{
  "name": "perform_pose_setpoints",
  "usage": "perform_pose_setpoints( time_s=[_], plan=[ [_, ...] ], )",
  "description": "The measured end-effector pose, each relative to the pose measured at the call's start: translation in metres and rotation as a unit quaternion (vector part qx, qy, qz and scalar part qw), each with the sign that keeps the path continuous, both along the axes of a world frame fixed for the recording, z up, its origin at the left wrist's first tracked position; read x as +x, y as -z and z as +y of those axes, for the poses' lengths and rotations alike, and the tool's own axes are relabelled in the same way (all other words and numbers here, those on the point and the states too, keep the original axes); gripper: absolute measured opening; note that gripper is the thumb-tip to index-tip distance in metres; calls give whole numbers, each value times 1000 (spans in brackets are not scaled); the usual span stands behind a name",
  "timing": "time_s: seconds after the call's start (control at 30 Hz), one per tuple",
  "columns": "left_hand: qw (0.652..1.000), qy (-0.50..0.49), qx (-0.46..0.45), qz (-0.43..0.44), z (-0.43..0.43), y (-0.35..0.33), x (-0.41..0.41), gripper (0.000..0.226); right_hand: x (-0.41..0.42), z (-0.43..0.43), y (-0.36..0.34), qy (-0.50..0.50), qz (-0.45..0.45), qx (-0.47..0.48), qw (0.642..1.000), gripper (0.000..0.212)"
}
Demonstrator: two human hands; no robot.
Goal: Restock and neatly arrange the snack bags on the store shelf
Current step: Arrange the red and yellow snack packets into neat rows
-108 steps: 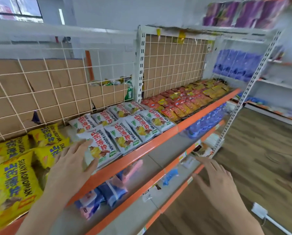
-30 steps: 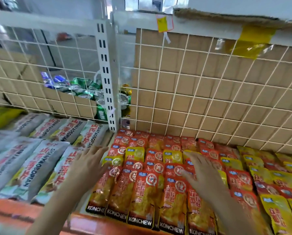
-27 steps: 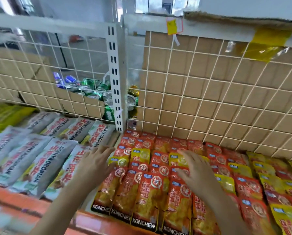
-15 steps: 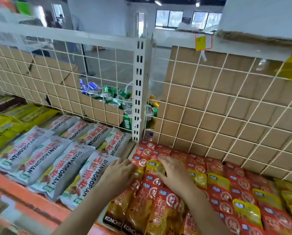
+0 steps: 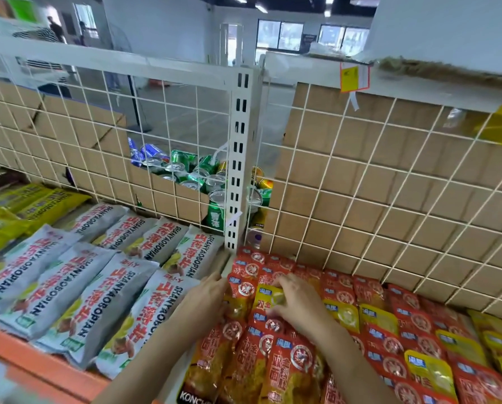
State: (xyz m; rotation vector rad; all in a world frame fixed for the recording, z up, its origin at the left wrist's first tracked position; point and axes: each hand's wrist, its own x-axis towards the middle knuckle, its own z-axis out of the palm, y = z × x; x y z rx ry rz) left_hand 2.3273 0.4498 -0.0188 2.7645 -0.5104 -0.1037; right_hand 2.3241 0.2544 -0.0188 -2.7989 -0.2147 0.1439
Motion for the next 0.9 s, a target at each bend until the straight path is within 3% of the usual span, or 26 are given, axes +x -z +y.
perform_pose_setpoints(
  time_s=[0.23, 0.4, 0.63, 0.73, 0.9],
  plan=[
    [998, 0, -57, -3, -3, -4, 2, 23, 6, 1, 0, 40, -36, 49, 997, 17],
    [987, -27, -155, -18, -2, -13, 8, 11, 15, 5, -6, 81, -91, 101, 987, 11],
    [972, -49, -223, -57, -1, -28, 24, 16, 14, 7, -19, 101, -232, 177, 951, 5],
    [961, -41, -260, -82, 3, -35, 26, 28, 11, 6, -24, 99, -278, 210, 932, 2],
    [938, -21, -320, -132, 23, -51, 21, 34, -13, -2, -50, 97, -342, 281, 892, 8]
  ],
)
